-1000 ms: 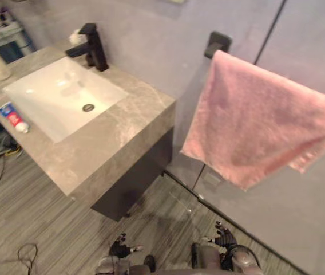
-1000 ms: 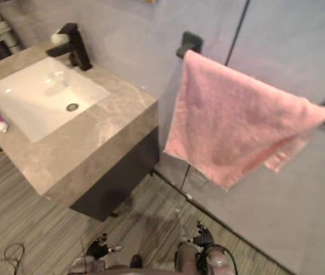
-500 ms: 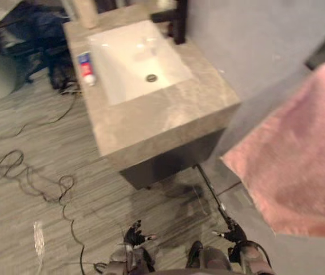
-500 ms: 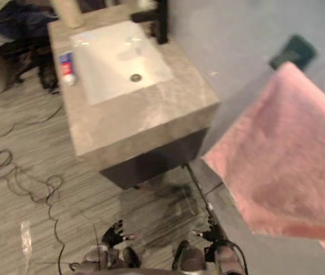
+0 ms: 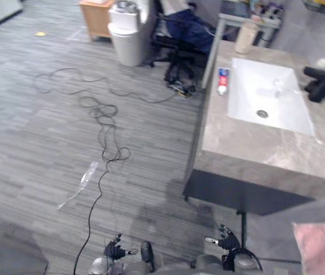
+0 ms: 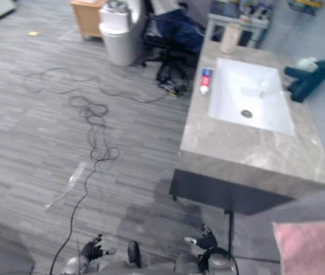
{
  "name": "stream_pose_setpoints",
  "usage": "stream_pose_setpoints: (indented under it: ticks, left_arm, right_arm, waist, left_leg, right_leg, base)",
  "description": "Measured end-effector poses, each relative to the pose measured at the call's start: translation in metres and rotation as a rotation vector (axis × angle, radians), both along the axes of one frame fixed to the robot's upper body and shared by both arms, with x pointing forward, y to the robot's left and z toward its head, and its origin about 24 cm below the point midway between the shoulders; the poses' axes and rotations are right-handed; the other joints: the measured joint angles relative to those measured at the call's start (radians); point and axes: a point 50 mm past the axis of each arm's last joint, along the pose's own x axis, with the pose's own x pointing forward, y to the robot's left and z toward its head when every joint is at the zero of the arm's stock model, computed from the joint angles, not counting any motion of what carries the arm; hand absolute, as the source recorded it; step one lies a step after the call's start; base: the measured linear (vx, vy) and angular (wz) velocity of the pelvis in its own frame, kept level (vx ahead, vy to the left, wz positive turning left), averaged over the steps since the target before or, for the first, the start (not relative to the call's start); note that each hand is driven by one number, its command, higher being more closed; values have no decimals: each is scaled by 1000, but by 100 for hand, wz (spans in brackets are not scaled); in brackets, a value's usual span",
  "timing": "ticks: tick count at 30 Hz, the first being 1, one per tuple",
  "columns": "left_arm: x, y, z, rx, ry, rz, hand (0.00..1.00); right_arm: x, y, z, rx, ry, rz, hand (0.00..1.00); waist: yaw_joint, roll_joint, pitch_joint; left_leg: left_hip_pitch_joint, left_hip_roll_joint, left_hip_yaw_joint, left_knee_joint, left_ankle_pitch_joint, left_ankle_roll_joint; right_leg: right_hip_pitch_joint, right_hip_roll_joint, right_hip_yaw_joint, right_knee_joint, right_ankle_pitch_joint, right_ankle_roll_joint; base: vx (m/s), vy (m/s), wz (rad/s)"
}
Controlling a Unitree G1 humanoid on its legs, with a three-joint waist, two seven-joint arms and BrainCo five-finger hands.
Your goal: Organize washtable
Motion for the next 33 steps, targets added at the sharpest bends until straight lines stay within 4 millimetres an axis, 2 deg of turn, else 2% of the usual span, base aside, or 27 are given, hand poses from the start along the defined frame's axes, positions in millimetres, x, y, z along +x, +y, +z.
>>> stream_pose_setpoints:
  ticks: [4, 6, 9, 10, 11, 12, 13, 14, 15, 16, 17, 20, 21, 22, 23, 24, 26, 27, 28, 29, 30, 31, 32, 33]
  left_arm:
    - [-3, -8, -3, -34, 4, 42, 0]
    - [-5, -10, -4, -46, 8, 69, 0]
    - [-4, -10, -3, -63, -10, 132, 0]
    - [-1, -5, -1, -62, -33, 177, 0]
    - [4, -2, 2, -68, -64, 216, 0]
    - [6, -3, 3, -73, -78, 225, 0]
    - [8, -3, 5, -86, -96, 254, 0]
    - [9, -2, 5, -96, -109, 282, 0]
    - [9, 0, 6, -100, -113, 299, 0]
    - [9, 0, 6, -110, -121, 323, 0]
    - [9, -4, 6, -128, -126, 342, 0]
    - [11, -6, 7, -146, -144, 364, 0]
    - [11, -5, 8, -151, -158, 380, 0]
    - [10, -4, 8, -149, -162, 386, 0]
    - [12, -4, 9, -148, -174, 387, 0]
    - [13, -4, 9, -146, -175, 390, 0]
    - [14, -2, 10, -145, -179, 396, 0]
    - [12, -1, 8, -141, -166, 396, 0]
    - [10, 0, 7, -138, -157, 395, 0]
    - [7, 1, 6, -125, -133, 375, 0]
    - [6, 2, 5, -119, -123, 366, 0]
    - [3, 2, 4, -113, -102, 359, 0]
    - [0, 1, 2, -103, -78, 347, 0]
    - [-1, 1, 1, -101, -69, 347, 0]
  right_arm:
    - [0, -4, 0, 3, -4, -4, 0]
    - [1, -3, 1, 6, -12, -9, 0]
    - [-1, 3, 0, 26, -12, -21, 0]
    - [-2, 6, 0, 35, -11, -21, 0]
    - [-4, 12, 0, 51, -14, -25, 0]
    - [-6, 14, 0, 55, -15, -26, 0]
    - [-5, 14, 1, 55, -26, -25, 0]
    - [-5, 16, 2, 55, -32, -16, 0]
    - [-5, 17, 2, 56, -33, -11, 0]
    - [-5, 16, 2, 53, -37, -11, 0]
    - [-5, 9, 3, 35, -41, -13, 0]
    - [-3, 5, 4, 22, -43, -6, 0]
    - [-4, 5, 3, 19, -37, -2, 0]
    - [-6, 5, 3, 16, -31, 1, 0]
    - [-6, 7, 1, 13, -15, 28, 0]
    - [-6, 8, 1, 11, -14, 37, 0]
    - [-8, 11, -1, 19, -5, 39, 0]
    - [-10, 12, -2, 21, 9, 34, 0]
    - [-9, 12, -3, 22, 11, 37, 0]
    - [-8, 12, -2, 22, 11, 39, 0]
    - [-8, 12, -2, 21, 9, 39, 0]
    - [-7, 11, -2, 21, 8, 38, 0]
    - [-5, 10, -1, 19, 4, 42, 0]
    - [-4, 10, -1, 19, -3, 46, 0]
  waist:
    - [4, 48, 1]
    - [-6, 47, 0]
    - [-9, 19, 1]
    - [9, 1, 9]
    - [29, -17, 19]
    - [40, -15, 21]
    - [41, -5, 28]
    - [43, 1, 31]
    - [45, -5, 33]
    - [51, 0, 34]
    - [56, 22, 35]
    - [64, 35, 39]
    - [70, 32, 39]
    - [74, 31, 34]
    - [84, 15, 21]
    - [85, 12, 21]
    - [92, -5, 19]
    - [93, -16, 13]
    - [93, -20, 10]
    - [92, -23, 8]
    - [91, -13, 15]
    - [89, -16, 13]
    - [81, -13, 14]
    - [74, -12, 13]
  left_leg:
    - [-10, 21, -25, 0, 3, -14]
    - [-11, 32, -18, 0, 0, -11]
    - [-7, 48, 29, 16, -3, -14]
    - [-22, 53, 47, 81, -36, -25]
    - [-65, 69, 68, 215, -106, -24]
    - [-96, 84, 83, 301, -145, -22]
    - [-148, 119, 101, 459, -203, -15]
    - [-186, 147, 128, 587, -219, -18]
    - [-216, 161, 146, 643, -238, -25]
    - [-234, 181, 144, 678, -273, -46]
    - [-259, 190, 130, 657, -278, -47]
    - [-328, 167, 35, 528, -268, -52]
    - [-354, 168, 10, 484, -215, -91]
    - [-353, 156, 26, 506, -171, -83]
    - [-375, 128, 58, 557, -217, -37]
    - [-381, 120, 63, 570, -234, -19]
    - [-358, 95, 92, 578, -264, 8]
    - [-303, 71, 113, 566, -286, 39]
    - [-276, 65, 127, 555, -297, 45]
    - [-197, 45, 150, 511, -327, 56]
    - [-163, 39, 160, 490, -344, 53]
    - [-110, 31, 174, 456, -354, 63]
    - [-39, 26, 189, 407, -358, 74]
    - [-5, 28, 194, 384, -357, 74]
  right_leg:
    - [19, 13, -54, -35, -2, -1]
    - [42, 17, -87, -59, -5, 3]
    - [79, 15, -115, -85, -3, 0]
    - [93, 11, -107, -86, -3, 0]
    - [110, 13, -87, -88, -3, 0]
    - [115, 18, -79, -89, -3, 0]
    - [135, 31, -62, -97, -5, -3]
    - [157, 31, -43, -105, -10, -12]
    - [169, 28, -32, -113, -11, -15]
    - [179, 29, -8, -121, -21, -25]
    - [183, 26, 20, -123, -32, -22]
    - [179, -15, 74, -125, -59, 12]
    - [175, -42, 103, -128, -78, 37]
    - [179, -62, 128, -136, -98, 36]
    - [173, -83, 183, -122, -91, 19]
    - [164, -85, 198, -108, -77, 11]
    - [137, -105, 246, -51, -15, 42]
    - [114, -114, 284, 57, 21, 65]
    - [95, -114, 297, 116, 39, 69]
    - [27, -112, 301, 300, 121, 92]
    - [-5, -110, 296, 378, 130, 94]
    - [-50, -98, 279, 481, 88, 83]
    - [-100, -69, 223, 545, 20, 61]
    - [-121, -52, 188, 551, -7, 44]
  base:
    - [-27, -90, 40]
    - [5, -67, 43]
    - [78, -44, 31]
    - [170, -38, -21]
    - [175, -31, -42]
    - [151, -19, -49]
    - [122, 17, -48]
    - [113, 38, -44]
    - [90, 88, -54]
    - [82, 142, -62]
    - [89, 179, -63]
    - [169, 307, -55]
    - [249, 386, -56]
    - [457, 508, -66]
    - [392, 338, -40]
    - [476, 384, -28]
    - [376, 315, -13]
    - [380, 285, -21]
    - [448, 310, -45]
    - [284, 181, -47]
    - [325, 208, -56]
    - [305, 179, -48]
    - [304, 161, -40]
    - [397, 152, -32]
